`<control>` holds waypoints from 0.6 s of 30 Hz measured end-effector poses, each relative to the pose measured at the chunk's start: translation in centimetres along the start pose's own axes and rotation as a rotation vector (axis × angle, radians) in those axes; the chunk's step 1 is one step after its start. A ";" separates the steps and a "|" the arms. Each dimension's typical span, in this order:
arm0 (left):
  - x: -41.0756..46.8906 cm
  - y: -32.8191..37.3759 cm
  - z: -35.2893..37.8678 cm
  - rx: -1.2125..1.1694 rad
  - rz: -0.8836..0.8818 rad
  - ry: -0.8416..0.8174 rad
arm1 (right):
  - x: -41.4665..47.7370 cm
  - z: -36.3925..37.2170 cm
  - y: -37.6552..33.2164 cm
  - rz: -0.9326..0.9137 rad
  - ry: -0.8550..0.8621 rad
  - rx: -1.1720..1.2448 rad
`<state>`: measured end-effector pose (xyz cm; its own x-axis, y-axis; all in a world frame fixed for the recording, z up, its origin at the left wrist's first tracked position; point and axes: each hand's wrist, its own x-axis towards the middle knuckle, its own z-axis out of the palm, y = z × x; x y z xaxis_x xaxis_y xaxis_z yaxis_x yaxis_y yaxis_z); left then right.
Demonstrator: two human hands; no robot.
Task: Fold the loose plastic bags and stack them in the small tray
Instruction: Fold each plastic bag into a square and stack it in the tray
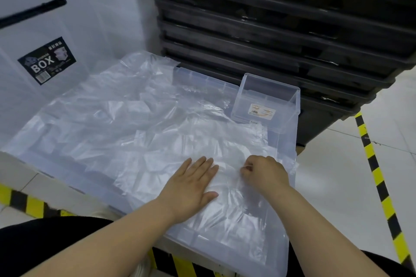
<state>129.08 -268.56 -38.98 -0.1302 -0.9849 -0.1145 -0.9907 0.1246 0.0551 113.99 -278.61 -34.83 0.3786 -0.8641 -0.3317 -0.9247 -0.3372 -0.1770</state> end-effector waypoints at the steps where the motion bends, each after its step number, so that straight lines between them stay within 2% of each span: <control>1: 0.0 -0.3 0.1 -0.014 -0.031 -0.036 | -0.1 0.1 0.1 0.005 -0.006 0.018; 5: -0.1 -0.8 1.6 -0.054 -0.014 -0.051 | -0.4 -0.3 1.2 0.092 0.014 0.002; 9: -0.3 -1.3 2.3 -0.017 -0.014 0.090 | -0.7 -1.0 2.0 0.188 -0.032 0.013; 12: -0.1 -1.3 2.6 -0.002 -0.015 0.127 | -1.1 -0.7 1.7 0.162 0.079 -0.149; 14: 0.0 -1.3 2.5 0.004 -0.013 0.124 | -1.5 0.2 0.8 0.092 0.233 -0.174; 16: 0.1 -1.3 2.3 0.002 -0.013 0.119 | -1.7 1.8 -0.3 -0.107 0.380 -0.122; 17: 0.1 -1.2 2.3 0.002 -0.010 0.111 | -1.7 2.8 -0.7 -0.211 0.368 -0.108; 18: 0.1 -1.2 2.2 0.003 -0.008 0.109 | -1.9 3.4 -1.3 -0.274 0.275 -0.104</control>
<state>130.17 -268.57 -41.23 -0.1177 -0.9930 -0.0063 -0.9918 0.1173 0.0514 114.57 -275.24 -37.11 0.5993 -0.8002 -0.0222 -0.7958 -0.5925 -0.1253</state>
